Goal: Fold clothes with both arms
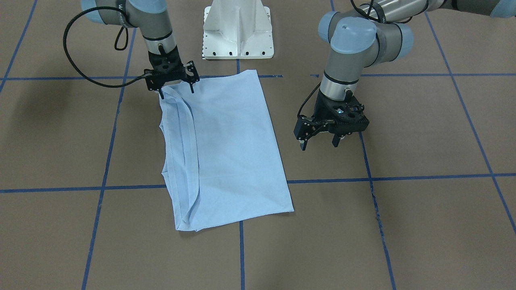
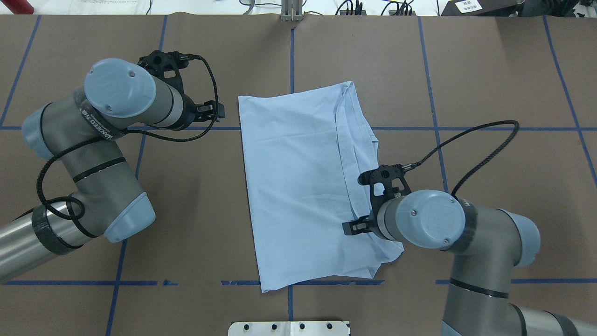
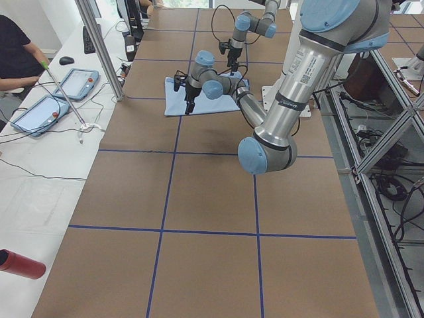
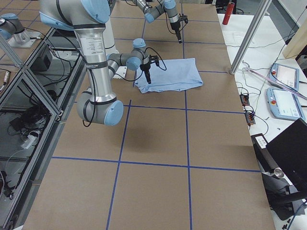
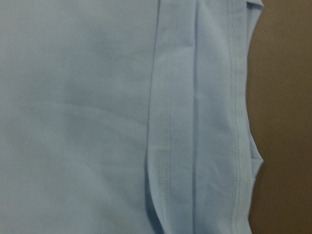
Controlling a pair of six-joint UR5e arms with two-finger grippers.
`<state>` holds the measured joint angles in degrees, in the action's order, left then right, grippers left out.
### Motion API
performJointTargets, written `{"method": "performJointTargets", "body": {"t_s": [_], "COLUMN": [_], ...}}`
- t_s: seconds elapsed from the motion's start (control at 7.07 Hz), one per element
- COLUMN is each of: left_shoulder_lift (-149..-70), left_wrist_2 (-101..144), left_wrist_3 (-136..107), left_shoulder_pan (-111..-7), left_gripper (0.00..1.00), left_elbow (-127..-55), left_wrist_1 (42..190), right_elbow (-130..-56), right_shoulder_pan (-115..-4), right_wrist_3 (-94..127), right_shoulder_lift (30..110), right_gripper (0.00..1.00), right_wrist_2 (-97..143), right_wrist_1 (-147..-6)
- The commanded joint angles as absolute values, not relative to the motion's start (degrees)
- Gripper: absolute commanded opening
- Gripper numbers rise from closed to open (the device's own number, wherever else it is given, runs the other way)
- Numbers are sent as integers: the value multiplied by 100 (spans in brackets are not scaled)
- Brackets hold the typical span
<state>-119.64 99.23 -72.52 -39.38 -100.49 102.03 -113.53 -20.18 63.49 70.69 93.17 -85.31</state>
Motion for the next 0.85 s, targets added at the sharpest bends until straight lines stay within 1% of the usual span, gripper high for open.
{"method": "performJointTargets", "body": {"t_s": [0.0, 0.28, 0.42, 0.71], "left_shoulder_lift": [-11962, -11962, -11962, -11953], "left_wrist_2": [9923, 9923, 9923, 9923], "left_wrist_3": [-7251, -7260, -7260, -7260], "left_shoulder_pan": [-3937, -3937, -3937, -3937], "left_gripper": [100, 100, 100, 100], "left_elbow": [-9985, -9984, -9984, -9984], "left_wrist_1": [10326, 10336, 10336, 10336], "right_elbow": [-10839, -10592, -10573, -10565], "right_shoulder_pan": [-2241, -2259, -2259, -2259], "right_wrist_3": [6267, 6188, 6118, 6064], "right_shoulder_lift": [6574, 6513, 6504, 6504], "right_gripper": [98, 63, 61, 49], "right_wrist_2": [9316, 9334, 9351, 9378], "right_wrist_1": [-8526, -8525, -8525, -8552]}}
